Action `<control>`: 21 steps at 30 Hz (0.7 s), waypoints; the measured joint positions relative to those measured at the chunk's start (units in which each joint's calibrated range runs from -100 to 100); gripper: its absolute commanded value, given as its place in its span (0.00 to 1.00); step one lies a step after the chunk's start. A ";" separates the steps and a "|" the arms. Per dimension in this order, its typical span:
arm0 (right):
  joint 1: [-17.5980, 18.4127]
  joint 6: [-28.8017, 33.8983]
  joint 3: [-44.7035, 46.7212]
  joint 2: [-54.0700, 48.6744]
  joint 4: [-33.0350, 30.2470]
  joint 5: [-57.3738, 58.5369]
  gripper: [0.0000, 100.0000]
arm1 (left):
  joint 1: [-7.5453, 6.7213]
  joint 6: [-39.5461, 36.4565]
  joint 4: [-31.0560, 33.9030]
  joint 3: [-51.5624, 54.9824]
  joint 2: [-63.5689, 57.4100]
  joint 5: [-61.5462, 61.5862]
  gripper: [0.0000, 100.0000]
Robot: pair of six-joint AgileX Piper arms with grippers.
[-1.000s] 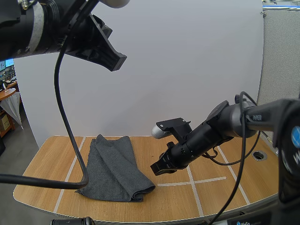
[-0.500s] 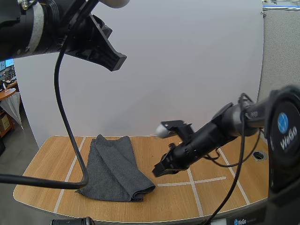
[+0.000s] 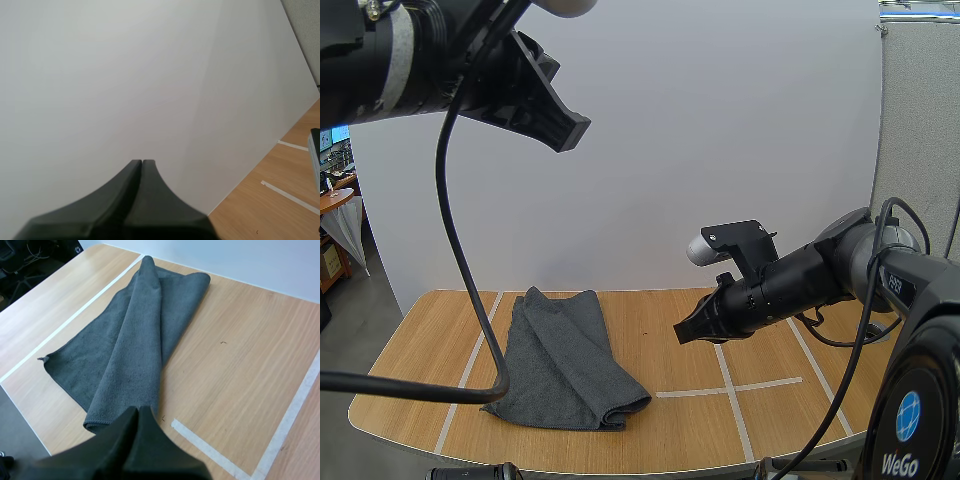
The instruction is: Fold the towel
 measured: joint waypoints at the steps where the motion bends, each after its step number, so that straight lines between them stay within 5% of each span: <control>1: 0.38 0.00 0.00 -0.11 -0.30 0.00 0.00 | 0.00 0.00 0.00 0.00 0.00 0.00 0.00; 4: 4.01 2.69 0.00 -1.07 -3.82 -0.90 0.00 | 0.00 0.00 0.00 0.00 0.00 0.00 0.00; 11: 19.21 18.77 0.25 -8.61 -15.54 -11.69 0.00 | 0.00 0.00 0.00 0.00 0.00 0.00 0.00; 21: 27.08 35.62 0.25 -23.76 -30.98 -22.50 0.00 | 0.00 0.00 0.00 0.00 0.00 0.00 0.00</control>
